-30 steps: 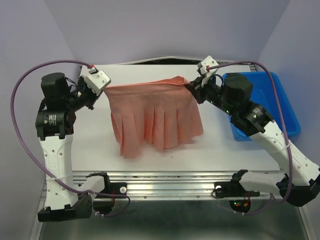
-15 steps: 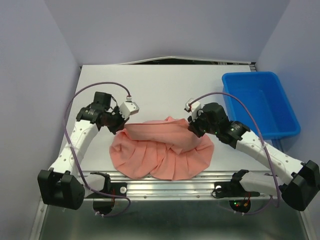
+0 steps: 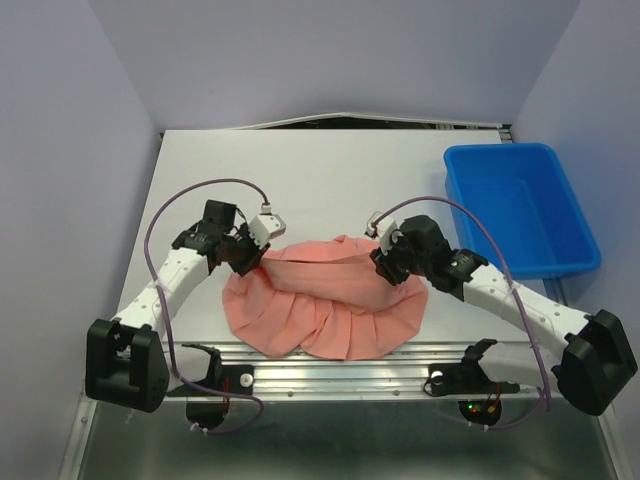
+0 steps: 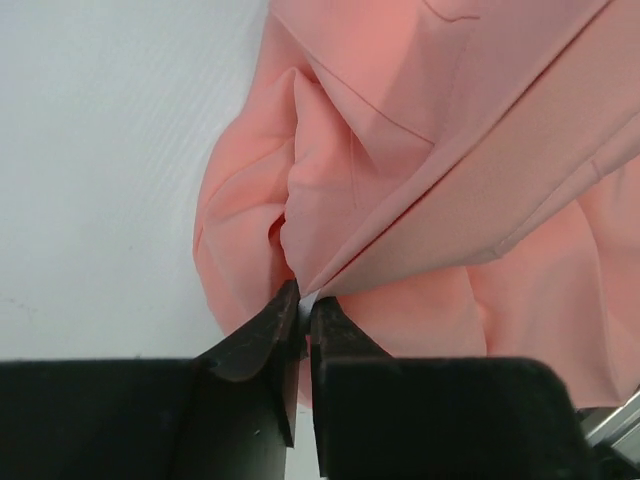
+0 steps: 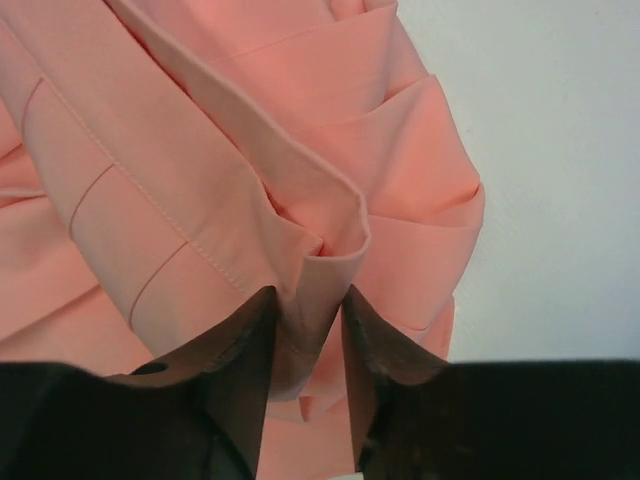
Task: Fold and stack the skirts
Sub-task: Flatten the skirt out
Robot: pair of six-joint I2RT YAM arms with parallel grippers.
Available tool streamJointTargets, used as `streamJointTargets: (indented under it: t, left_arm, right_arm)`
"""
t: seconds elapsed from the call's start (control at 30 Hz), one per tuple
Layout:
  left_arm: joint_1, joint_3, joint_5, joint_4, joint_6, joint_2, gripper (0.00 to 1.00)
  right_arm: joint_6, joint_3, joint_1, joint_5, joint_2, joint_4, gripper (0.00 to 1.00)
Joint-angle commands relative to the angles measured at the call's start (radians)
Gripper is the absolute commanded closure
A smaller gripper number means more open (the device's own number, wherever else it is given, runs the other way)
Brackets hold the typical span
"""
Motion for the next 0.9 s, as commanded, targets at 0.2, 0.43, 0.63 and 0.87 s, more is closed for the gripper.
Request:
streamJointTargets:
  t: [0.2,0.43,0.63,0.87]
  left_arm:
    - [0.076,0.160,0.177,-0.037,0.102,-0.038,0.33]
    - [0.231,0.305,0.401,-0.234,0.342,0.111,0.32]
    - [0.337,0.333,0.522,-0.440,0.584,0.170,0.28]
    - [0.355,0.260,0.513,-0.423,0.589,0.139,0.25]
  right_arm:
    - [-0.100,0.089,-0.019,-0.083,-0.001,0.034,0.22]
    - [-0.100,0.147,-0.136,-0.124,0.014,-0.068,0.17]
    - [-0.057,0.301,-0.257,-0.338,0.057,-0.245,0.02]
    - [-0.080,0.286,-0.257,-0.524,0.115,-0.303,0.00]
